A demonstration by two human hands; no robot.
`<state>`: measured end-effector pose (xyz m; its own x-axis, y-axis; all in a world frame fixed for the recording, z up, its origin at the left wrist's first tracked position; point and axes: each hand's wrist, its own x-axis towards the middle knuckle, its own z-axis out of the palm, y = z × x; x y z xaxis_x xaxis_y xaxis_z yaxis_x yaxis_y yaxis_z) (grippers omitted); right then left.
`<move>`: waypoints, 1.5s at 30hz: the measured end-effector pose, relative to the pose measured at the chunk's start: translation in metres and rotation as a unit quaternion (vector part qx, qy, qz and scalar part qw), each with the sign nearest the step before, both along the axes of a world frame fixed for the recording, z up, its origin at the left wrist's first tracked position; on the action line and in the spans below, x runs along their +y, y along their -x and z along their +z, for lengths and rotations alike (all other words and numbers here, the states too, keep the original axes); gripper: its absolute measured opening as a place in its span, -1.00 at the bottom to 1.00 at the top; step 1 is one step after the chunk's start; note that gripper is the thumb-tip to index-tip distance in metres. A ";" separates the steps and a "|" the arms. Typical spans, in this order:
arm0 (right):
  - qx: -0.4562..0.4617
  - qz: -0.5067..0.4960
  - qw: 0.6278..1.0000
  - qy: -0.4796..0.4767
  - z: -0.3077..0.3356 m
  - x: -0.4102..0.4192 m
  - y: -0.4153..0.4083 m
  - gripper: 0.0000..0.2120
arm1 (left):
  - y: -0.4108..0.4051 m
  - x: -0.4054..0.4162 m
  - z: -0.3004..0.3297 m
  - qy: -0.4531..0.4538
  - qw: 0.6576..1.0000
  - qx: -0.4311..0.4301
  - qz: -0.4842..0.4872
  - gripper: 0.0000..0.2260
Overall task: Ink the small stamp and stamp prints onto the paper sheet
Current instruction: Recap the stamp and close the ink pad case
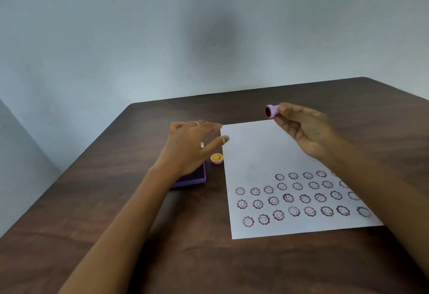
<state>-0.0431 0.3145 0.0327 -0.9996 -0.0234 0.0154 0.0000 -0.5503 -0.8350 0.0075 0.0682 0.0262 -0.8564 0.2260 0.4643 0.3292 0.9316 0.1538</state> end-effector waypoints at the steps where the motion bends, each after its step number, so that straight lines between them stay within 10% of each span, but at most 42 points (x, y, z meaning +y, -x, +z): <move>1: 0.001 -0.013 1.000 -0.006 -0.001 0.002 0.002 -0.90 | 0.001 -0.004 0.001 -0.001 1.000 0.016 0.004 -0.56; 20: 0.014 0.016 1.000 -0.018 0.000 -0.011 -0.009 -0.89 | -0.004 -0.005 -0.003 0.001 0.996 -0.083 -0.020 -0.81; 30: 0.011 0.077 0.997 0.012 -0.001 -0.020 -0.016 -0.88 | -0.020 0.038 0.007 -0.349 0.932 -0.026 -0.091 -0.80; 45: 0.070 0.135 0.988 -0.002 -0.002 -0.038 -0.027 -0.68 | -0.016 0.038 0.008 -0.454 0.885 -0.019 -0.104 -0.82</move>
